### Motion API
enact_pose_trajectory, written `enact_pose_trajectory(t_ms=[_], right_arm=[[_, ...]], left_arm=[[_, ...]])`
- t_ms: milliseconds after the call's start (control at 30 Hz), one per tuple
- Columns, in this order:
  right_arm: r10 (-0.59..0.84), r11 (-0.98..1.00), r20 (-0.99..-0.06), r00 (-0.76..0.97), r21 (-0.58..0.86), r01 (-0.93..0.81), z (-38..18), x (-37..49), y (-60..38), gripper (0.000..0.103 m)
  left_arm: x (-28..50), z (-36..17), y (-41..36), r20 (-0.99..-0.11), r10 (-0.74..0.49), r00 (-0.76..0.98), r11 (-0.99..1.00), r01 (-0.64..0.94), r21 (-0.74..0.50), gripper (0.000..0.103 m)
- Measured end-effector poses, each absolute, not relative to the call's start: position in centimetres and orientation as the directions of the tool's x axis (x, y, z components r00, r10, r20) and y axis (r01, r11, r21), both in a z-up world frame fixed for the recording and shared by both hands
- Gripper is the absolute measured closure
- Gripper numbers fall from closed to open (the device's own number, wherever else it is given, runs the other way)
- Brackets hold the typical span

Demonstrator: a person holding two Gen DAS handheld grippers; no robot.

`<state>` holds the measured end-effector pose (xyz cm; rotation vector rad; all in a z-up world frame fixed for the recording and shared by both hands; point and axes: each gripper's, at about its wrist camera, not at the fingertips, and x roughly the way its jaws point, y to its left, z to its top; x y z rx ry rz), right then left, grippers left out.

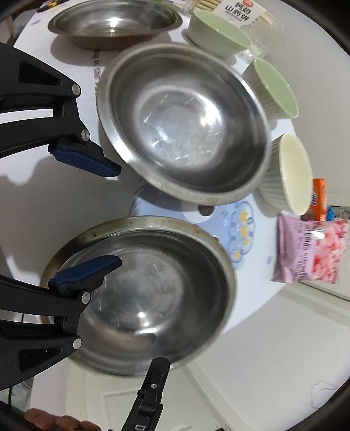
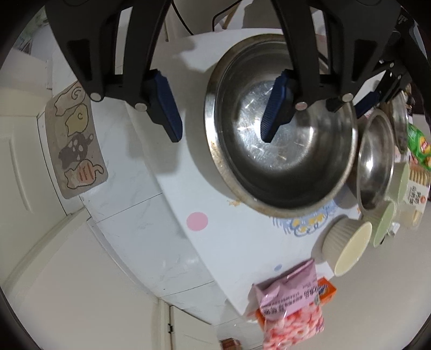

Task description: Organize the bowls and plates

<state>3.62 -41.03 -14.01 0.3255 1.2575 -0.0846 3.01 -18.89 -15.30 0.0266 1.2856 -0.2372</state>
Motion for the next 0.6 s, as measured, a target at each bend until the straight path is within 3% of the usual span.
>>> enact_pose_trajectory(t_ms=[400,600], right_arm=[[0.189,0.934,-0.923,0.334,0.274,0.23,-9.4,5.6,-37.5,0.032],[0.229,0.947,-0.922,0.312,0.285,0.147,-7.6,6.6,-33.3,0.026]], left_arm=[[4.0,-7.6,-14.7,-0.918,-0.218,0.332,0.973,0.148,-0.178,0.031],[4.8,-5.1,-12.5,-0.912,-0.131,0.388,0.989,0.109,-0.096,0.025]])
